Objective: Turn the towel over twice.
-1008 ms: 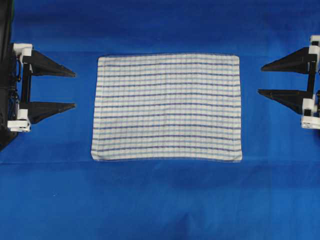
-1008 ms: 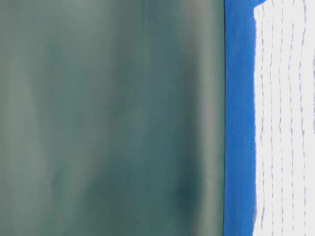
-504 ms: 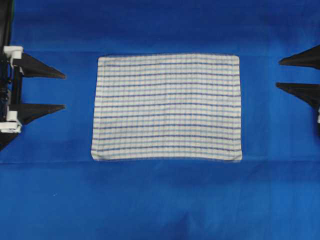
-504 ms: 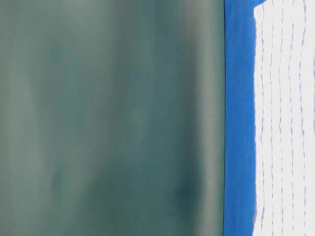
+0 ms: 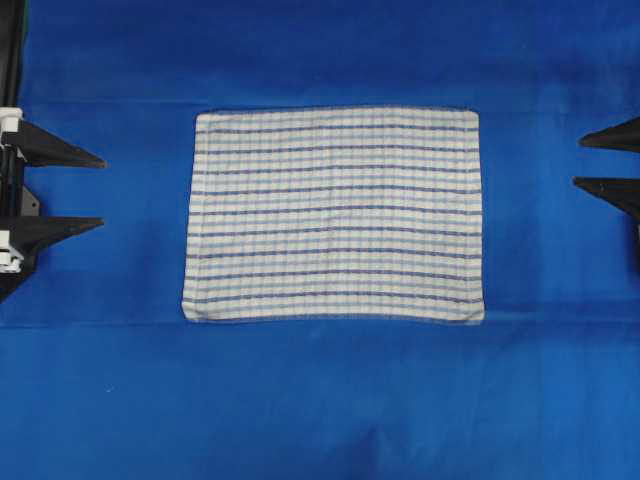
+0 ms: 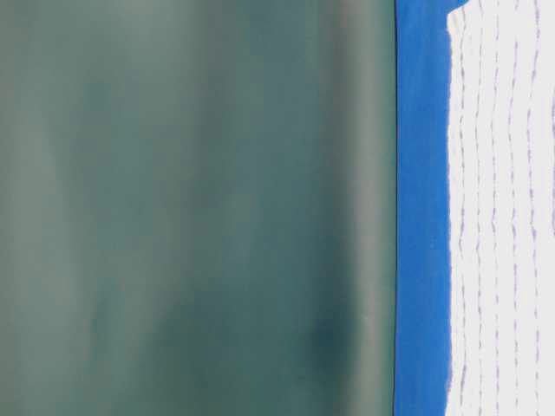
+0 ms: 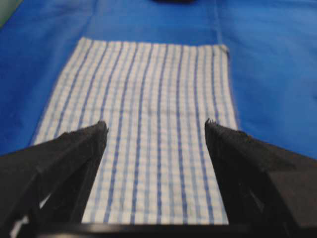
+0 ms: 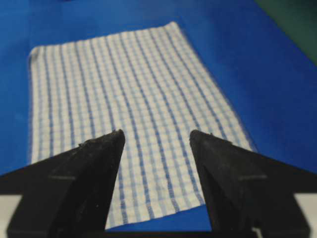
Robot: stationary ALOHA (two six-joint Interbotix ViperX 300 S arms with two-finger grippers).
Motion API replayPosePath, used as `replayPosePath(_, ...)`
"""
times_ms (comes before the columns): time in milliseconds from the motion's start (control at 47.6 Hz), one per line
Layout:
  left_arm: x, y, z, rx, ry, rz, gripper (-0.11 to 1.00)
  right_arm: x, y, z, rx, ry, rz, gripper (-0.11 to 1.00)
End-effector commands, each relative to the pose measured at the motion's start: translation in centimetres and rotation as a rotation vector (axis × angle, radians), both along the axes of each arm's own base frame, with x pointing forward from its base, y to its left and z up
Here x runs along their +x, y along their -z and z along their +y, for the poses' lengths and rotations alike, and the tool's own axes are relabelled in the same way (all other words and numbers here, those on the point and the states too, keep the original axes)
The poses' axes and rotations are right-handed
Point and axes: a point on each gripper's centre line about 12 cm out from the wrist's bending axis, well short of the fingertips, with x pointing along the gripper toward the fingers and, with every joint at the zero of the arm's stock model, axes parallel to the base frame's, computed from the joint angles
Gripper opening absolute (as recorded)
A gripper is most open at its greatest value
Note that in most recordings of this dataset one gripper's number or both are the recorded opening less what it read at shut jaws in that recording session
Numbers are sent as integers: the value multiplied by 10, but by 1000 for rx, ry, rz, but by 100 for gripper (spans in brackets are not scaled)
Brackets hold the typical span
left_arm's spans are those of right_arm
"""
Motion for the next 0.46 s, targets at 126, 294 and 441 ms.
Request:
replayPosePath(126, -1, 0, 0, -4, -2, -14, 75, 2, -6, 1, 0, -15, -28, 62)
replayPosePath(294, -1, 0, 0, -4, -2, -14, 75, 2, -6, 1, 0, -14, -25, 62)
replayPosePath(441, -1, 0, 0, -4, -1, -14, 75, 2, -5, 1, 0, -13, -25, 62)
